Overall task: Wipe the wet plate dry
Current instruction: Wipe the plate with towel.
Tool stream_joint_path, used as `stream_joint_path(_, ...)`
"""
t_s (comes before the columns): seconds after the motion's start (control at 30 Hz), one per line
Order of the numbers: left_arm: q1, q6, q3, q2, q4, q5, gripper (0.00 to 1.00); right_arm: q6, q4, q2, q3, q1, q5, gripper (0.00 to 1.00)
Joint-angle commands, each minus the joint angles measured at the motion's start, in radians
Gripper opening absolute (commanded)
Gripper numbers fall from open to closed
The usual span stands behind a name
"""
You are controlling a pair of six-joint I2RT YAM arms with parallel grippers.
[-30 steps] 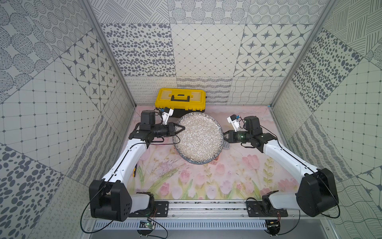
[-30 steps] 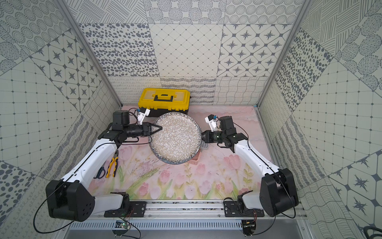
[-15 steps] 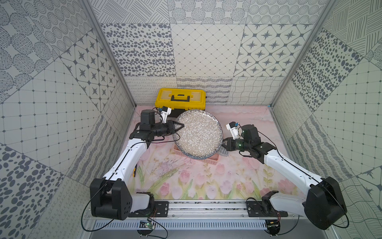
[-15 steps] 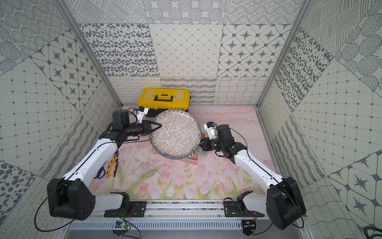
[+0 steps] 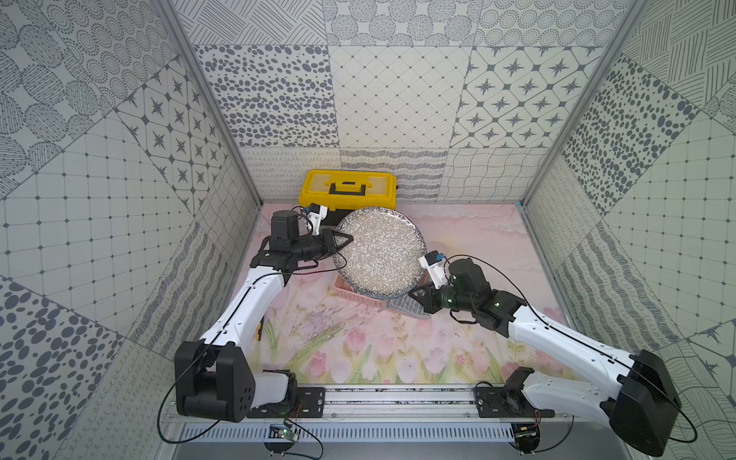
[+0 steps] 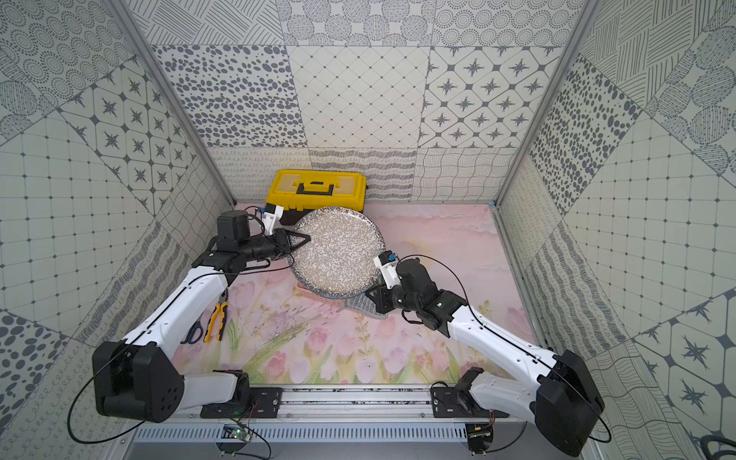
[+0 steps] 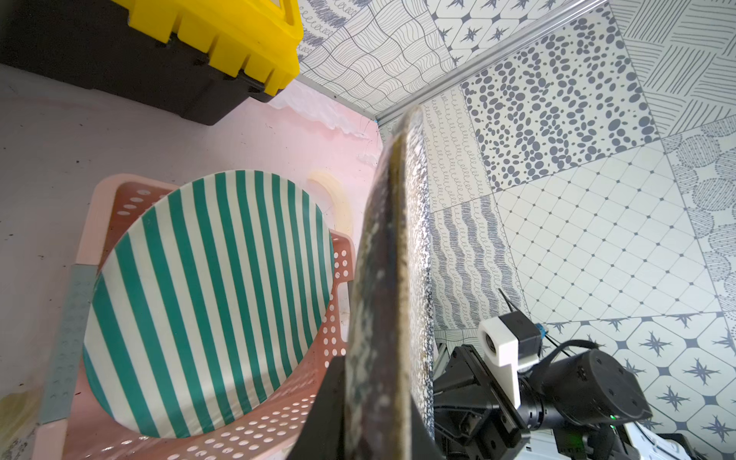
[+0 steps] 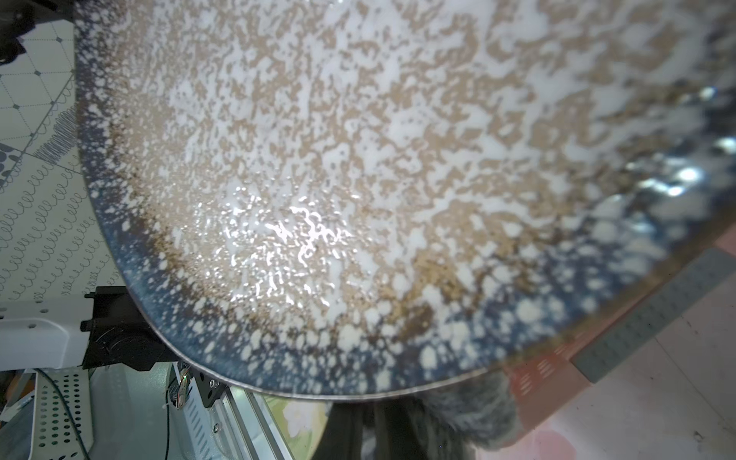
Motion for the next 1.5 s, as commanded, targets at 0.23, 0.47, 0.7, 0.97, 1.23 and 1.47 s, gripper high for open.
stream_joint_path(0.23,0.007,-0.047,0.008,0.000,0.175,0.173,0.00,-0.077,0.225,0.026,0.034,0.204,0.368,0.00)
stream_joint_path(0.47,0.006,-0.047,0.006,0.001,0.176,0.173,0.00,-0.150,0.269,0.121,0.115,0.342,0.578,0.00)
stream_joint_path(0.7,0.006,-0.049,0.000,-0.002,0.179,0.171,0.00,-0.182,0.319,0.252,0.230,0.414,0.655,0.00)
stream_joint_path(0.97,0.006,-0.051,-0.004,-0.007,0.182,0.165,0.00,-0.147,0.292,0.417,0.413,0.415,0.714,0.00)
stream_joint_path(1.23,0.007,-0.051,-0.007,-0.011,0.181,0.163,0.00,-0.144,0.295,0.526,0.551,0.413,0.801,0.00)
stream_joint_path(1.47,0.007,-0.044,-0.009,-0.021,0.182,0.155,0.00,-0.153,0.310,0.530,0.598,0.402,0.735,0.00)
